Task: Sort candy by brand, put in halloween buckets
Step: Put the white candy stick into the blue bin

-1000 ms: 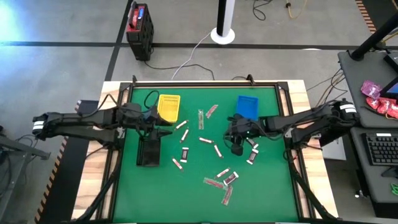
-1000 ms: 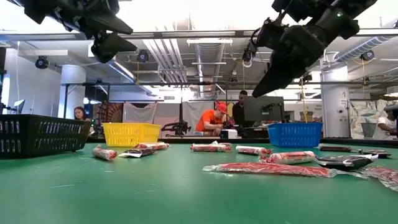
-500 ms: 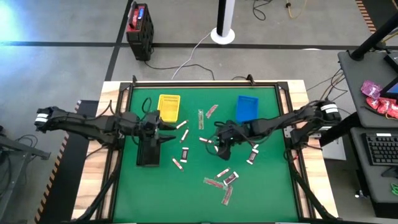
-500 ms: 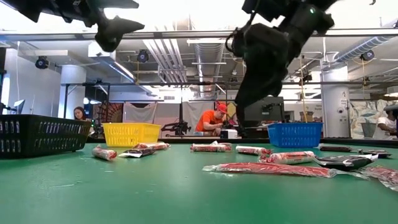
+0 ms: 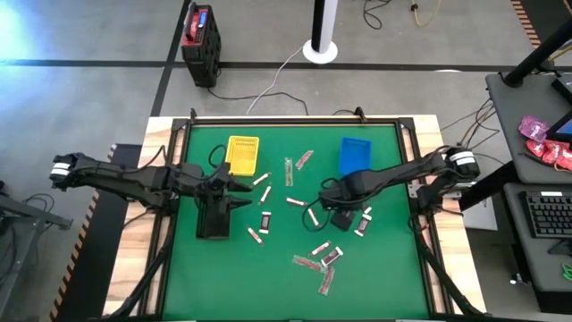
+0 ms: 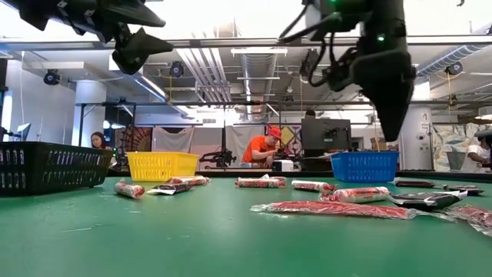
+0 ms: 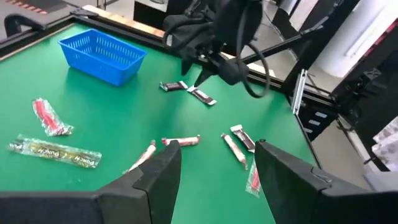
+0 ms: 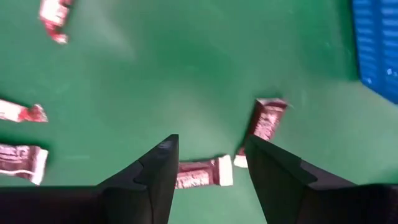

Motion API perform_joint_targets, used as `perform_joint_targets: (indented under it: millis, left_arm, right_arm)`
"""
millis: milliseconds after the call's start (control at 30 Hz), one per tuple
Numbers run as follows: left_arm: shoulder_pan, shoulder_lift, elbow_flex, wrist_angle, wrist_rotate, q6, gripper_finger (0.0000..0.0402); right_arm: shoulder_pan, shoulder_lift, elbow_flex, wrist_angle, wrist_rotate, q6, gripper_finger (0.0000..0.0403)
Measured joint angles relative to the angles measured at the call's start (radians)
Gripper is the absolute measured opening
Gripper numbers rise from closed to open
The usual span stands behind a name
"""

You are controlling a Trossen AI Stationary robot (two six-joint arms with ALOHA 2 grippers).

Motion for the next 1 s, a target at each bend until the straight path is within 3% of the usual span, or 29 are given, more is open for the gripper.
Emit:
perform_joint_targets:
  millis: [100,267,433,767,1000]
  left_arm:
    - [0.0,-0.001,0.001,-0.002,0.0,0.029,0.0189]
    - [0.0,0.008,0.001,0.003,-0.003,0.059,0.0189]
    - [0.0,0.026,0.001,0.013,-0.005,0.069,0.0189]
    - [0.0,0.023,0.001,0.018,-0.006,0.067,0.0189]
    - [0.0,-0.076,0.012,-0.091,-0.008,0.077,0.0189]
  right_arm:
    - [-0.008,-0.067,-0.061,0.029,0.0,0.051,0.0176]
    - [-0.015,-0.167,-0.158,0.279,0.004,0.109,0.018]
    - [-0.013,-0.178,-0.158,0.461,-0.004,0.135,0.0186]
    - [-0.005,0.046,0.041,0.48,0.028,0.109,0.019]
    - [-0.005,0.213,0.118,0.396,0.008,0.142,0.019]
